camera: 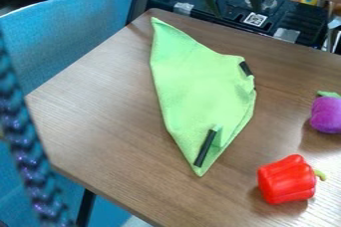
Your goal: Unfold the cloth from top right to bottom left
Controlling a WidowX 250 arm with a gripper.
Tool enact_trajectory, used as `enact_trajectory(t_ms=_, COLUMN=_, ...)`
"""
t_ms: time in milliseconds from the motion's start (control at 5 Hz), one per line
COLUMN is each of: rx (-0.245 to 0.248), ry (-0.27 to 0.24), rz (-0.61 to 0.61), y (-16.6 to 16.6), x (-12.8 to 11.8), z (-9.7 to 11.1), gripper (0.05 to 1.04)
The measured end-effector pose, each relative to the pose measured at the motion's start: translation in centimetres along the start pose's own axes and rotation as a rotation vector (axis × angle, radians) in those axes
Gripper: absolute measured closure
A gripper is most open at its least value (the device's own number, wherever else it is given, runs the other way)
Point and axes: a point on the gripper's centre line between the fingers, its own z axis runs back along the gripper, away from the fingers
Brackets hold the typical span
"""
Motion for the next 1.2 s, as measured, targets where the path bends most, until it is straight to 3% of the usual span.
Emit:
enact_trajectory(t_ms=200, rx=0.008, ry=0.043, rz=0.011, y=0.5, x=-0.9, z=-1.6, gripper=0.083)
enact_trajectory(t_ms=600, rx=0.108, ry=0.082, rz=0.001, y=0.4, x=-1.6, z=-4.3, gripper=0.083)
enact_trajectory(t_ms=800, rx=0.196, ry=0.103, rz=-0.003, y=0.5, x=-1.7, z=-5.5, gripper=0.083)
enact_trajectory(t_ms=1000, rx=0.279, ry=0.091, rz=0.002, y=0.2, x=-1.6, z=-6.6, gripper=0.083)
enact_trajectory(t_ms=1200, rx=0.315, ry=0.087, rz=-0.005, y=-0.3, x=-1.6, z=-7.6, gripper=0.083)
